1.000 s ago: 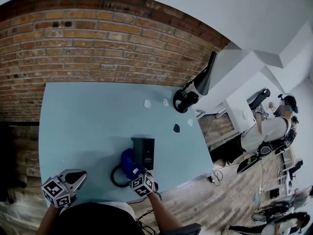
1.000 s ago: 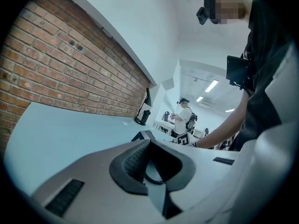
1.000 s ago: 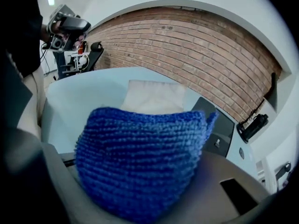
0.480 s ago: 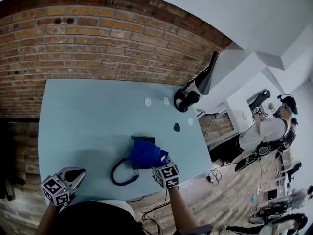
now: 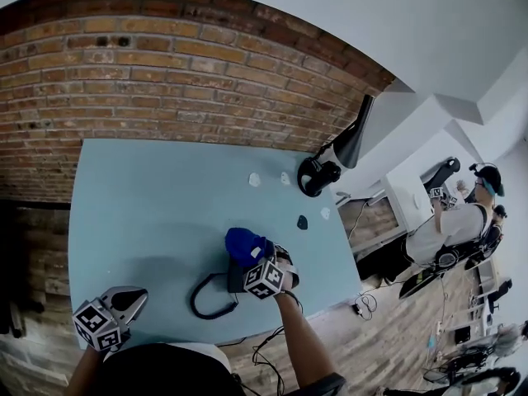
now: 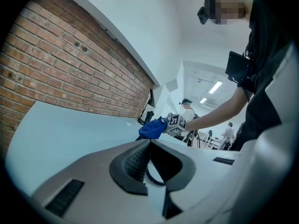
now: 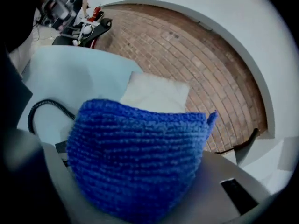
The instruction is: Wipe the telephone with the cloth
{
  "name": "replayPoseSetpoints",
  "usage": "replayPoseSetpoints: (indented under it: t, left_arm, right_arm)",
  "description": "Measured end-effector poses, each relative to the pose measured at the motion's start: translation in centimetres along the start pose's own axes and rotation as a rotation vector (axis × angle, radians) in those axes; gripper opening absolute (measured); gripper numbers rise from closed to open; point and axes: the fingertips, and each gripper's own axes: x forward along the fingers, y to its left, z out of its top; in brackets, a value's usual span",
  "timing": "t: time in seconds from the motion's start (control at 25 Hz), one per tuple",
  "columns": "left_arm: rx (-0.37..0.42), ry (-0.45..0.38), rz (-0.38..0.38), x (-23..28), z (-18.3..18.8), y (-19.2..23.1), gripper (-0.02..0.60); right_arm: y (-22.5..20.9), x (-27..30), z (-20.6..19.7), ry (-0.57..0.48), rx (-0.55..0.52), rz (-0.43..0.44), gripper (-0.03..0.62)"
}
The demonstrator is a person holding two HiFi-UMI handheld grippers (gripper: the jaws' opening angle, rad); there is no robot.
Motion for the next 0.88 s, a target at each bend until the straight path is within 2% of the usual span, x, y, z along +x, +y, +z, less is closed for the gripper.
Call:
replayPoseSetpoints:
  t: [0.08,0.2,0.28,0.44,0.72,0.88]
  left_arm:
    - [0.003,-0.006,0.016,-0.5,-0.1,0.5,0.026]
    - [-0.007,0.001,0.031,-1.3,-0.6,1.1,0.026]
    - [-0.015,0.014,0.033,-1.4,-1.1,1.3,0.026]
    - [-0.021,0.031,0.015,-0.5,-1.6,1.0,0.026]
    - [-0.006,-0.006,-0.017,1.5,0.6,-0.1,0.026]
    - [0.0,-0.013,-0.032,2.0,0.6,-0.7,0.026]
  right_arm:
    - [2.8,1.3,-1.2,0.039,0.0,0.053,0.094]
    - [3.8,1.5,-1.7,0.018,0.12,0.057,0.075]
    - [4.0,1.5,-1.7,0.012,0.159,0.086,0.075]
    - [4.3,1.6,-1.6,0.028,0.142,0.125,0.075]
    - [4.7,1.3,-2.1,0.031,0.181,0.123,0.074]
    - [5.4,1.0,-2.3,0.028,0.207,0.117,0.074]
